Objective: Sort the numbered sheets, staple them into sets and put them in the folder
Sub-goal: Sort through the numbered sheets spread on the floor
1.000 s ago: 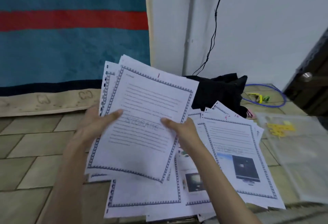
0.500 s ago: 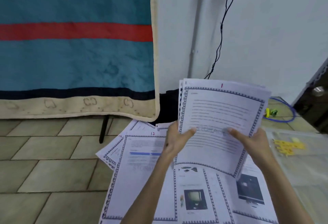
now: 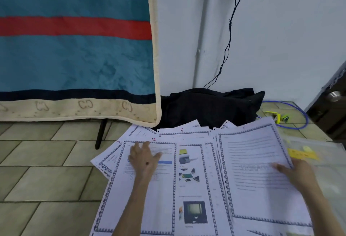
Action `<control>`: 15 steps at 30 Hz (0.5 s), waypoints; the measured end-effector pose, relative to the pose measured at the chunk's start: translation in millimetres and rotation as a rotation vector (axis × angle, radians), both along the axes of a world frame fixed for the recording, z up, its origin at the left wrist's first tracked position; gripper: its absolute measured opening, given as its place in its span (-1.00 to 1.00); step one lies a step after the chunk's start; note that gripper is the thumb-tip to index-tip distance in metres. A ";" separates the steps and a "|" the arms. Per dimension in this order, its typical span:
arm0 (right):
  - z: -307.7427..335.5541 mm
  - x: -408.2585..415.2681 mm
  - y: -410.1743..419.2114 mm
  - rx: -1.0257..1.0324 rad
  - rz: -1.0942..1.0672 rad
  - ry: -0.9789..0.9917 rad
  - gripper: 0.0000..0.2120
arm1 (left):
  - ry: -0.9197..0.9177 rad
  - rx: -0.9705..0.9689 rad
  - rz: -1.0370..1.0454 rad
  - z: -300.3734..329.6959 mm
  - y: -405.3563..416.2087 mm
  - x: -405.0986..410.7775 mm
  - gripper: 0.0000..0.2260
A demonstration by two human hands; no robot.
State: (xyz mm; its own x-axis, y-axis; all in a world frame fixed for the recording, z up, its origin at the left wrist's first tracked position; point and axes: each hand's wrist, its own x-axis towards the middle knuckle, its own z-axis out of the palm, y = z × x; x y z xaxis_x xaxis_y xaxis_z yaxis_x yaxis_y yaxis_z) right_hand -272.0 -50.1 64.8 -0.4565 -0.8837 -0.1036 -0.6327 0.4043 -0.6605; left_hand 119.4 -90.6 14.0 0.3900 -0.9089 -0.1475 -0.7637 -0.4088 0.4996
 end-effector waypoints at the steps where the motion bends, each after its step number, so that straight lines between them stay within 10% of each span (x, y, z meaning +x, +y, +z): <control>1: -7.4 -2.1 0.5 0.008 -0.041 0.005 -0.77 | -0.018 0.028 0.015 -3.8 0.4 6.1 -0.36; 15: -28.1 9.1 0.2 0.032 -0.179 0.092 -0.52 | 0.013 0.025 0.381 -4.1 9.4 60.0 -0.03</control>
State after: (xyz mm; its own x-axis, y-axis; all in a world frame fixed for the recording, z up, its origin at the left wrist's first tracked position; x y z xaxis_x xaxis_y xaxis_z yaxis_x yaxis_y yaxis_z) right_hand -262.8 -49.9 36.7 -0.6150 -0.7844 -0.0806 -0.6060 0.5356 -0.5881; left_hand 179.4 -81.2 9.8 0.6969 -0.6954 -0.1751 -0.5488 -0.6743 0.4941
